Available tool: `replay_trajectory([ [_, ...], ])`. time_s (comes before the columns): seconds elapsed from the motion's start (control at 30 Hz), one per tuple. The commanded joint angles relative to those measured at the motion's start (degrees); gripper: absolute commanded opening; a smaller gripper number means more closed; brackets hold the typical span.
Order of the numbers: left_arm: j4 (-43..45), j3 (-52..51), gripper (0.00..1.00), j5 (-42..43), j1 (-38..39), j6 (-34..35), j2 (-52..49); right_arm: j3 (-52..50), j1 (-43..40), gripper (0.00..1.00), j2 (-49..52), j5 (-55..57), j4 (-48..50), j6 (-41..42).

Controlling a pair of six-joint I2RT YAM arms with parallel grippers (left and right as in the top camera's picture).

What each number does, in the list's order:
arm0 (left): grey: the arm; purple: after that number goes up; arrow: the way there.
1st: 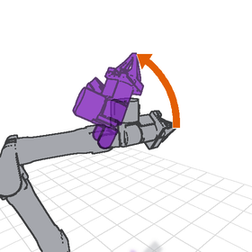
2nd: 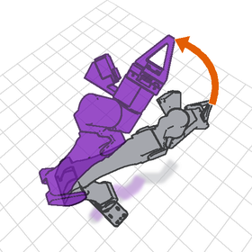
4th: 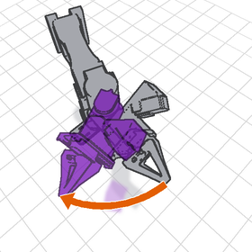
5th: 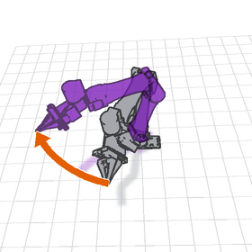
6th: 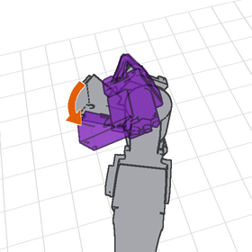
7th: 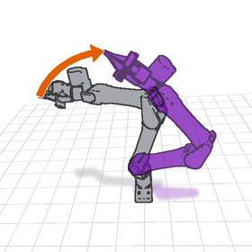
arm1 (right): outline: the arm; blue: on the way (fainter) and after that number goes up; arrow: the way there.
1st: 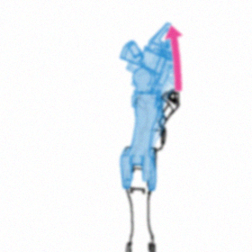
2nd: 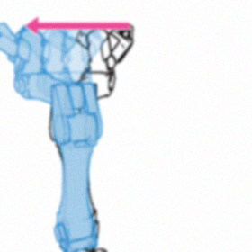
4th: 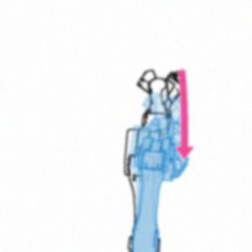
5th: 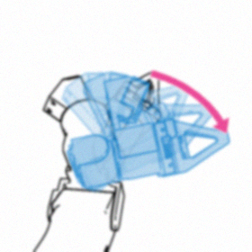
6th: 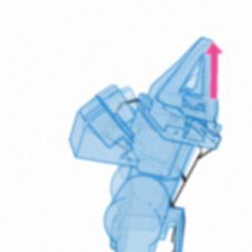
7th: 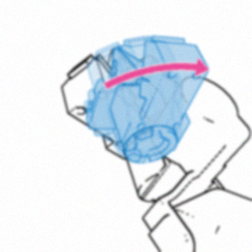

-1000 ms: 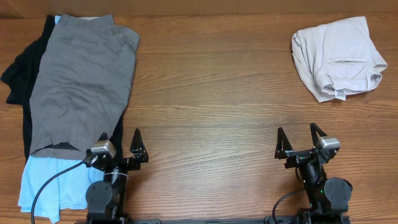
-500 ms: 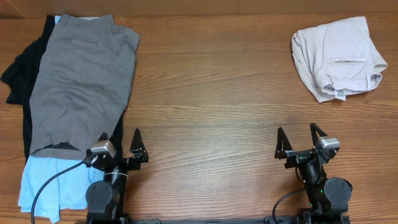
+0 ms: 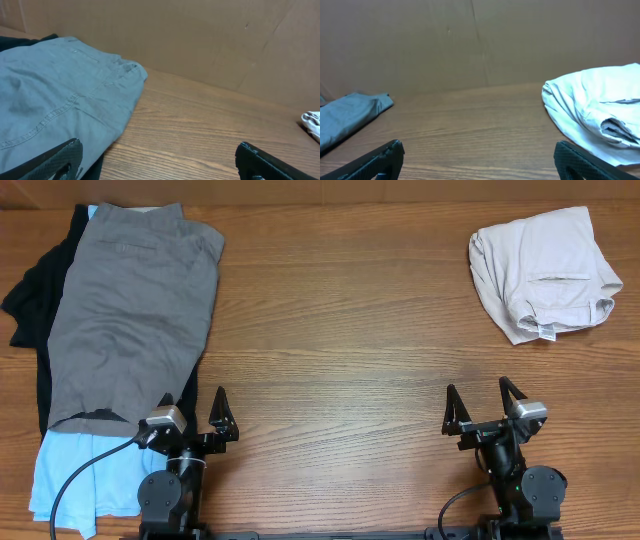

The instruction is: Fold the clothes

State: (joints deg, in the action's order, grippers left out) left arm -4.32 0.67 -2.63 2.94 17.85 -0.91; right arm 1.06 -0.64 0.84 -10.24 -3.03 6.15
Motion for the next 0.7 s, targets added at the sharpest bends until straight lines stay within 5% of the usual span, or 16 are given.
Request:
replay_trajectory([
  [0.0, 0.3, -0.4, 1.00, 1.9, -0.3, -0.9, 0.6, -0.6, 0.3, 1.00, -0.7, -0.6, 2.4, -0.2],
  [0.4, -1.4, 3.5, 1.00, 10.1, -0.3, -4.3, 0.6, 3.7, 0.3, 1.00, -0.6, -7.9, 3.8, -0.2],
  [0.67, -8.6, 17.4, 1.00, 10.2, -0.3, -5.5, -4.7, 15.8, 0.3, 1.00, 6.4, -13.1, 2.3, -0.2],
])
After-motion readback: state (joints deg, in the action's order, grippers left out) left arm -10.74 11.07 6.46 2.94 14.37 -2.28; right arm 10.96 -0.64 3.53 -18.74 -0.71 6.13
